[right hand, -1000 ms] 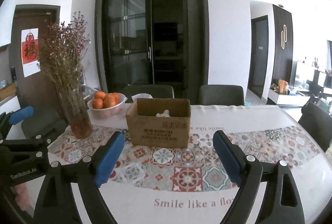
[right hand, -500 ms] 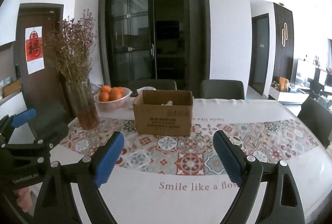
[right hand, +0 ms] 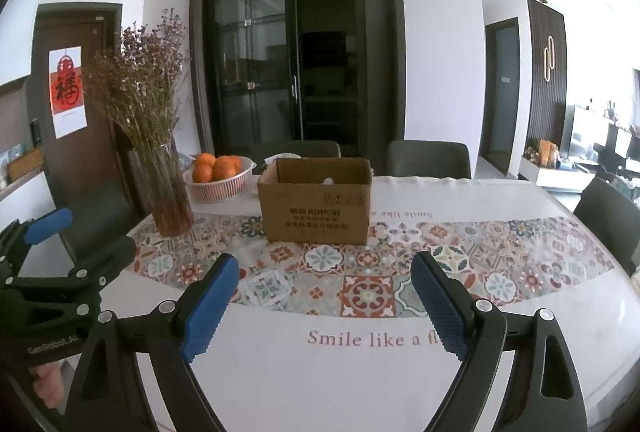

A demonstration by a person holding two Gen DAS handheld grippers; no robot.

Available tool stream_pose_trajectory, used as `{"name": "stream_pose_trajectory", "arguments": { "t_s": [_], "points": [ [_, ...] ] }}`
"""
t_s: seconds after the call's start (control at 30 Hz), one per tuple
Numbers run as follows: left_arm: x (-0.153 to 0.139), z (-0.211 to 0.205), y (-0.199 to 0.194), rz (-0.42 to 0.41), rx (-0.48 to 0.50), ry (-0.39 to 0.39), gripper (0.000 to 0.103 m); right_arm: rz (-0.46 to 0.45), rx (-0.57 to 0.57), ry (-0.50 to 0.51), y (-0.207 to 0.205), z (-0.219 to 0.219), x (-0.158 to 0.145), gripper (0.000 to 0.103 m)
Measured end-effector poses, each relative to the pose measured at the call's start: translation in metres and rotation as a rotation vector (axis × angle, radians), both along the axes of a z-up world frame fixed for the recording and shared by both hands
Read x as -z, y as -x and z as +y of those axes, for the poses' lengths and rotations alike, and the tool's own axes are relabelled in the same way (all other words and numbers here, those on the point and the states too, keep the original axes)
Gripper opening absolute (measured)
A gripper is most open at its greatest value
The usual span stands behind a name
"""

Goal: Organize soft objects

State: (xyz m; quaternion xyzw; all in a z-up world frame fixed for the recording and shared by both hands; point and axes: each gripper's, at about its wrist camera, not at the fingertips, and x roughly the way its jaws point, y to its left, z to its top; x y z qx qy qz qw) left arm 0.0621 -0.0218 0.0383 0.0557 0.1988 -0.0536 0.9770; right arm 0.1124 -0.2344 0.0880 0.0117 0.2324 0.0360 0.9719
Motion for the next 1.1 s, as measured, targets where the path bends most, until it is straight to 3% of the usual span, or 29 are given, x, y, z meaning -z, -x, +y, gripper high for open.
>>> {"name": "stream_pose_trajectory", "arguments": {
  "t_s": [1.1],
  "points": [
    [0.0064, -0.0019, -0.0017, 0.018, -0.013, -0.004, 0.103, 0.016, 0.004, 0.002, -0.0015, 0.0001, 0.0059, 0.089]
  ]
}}
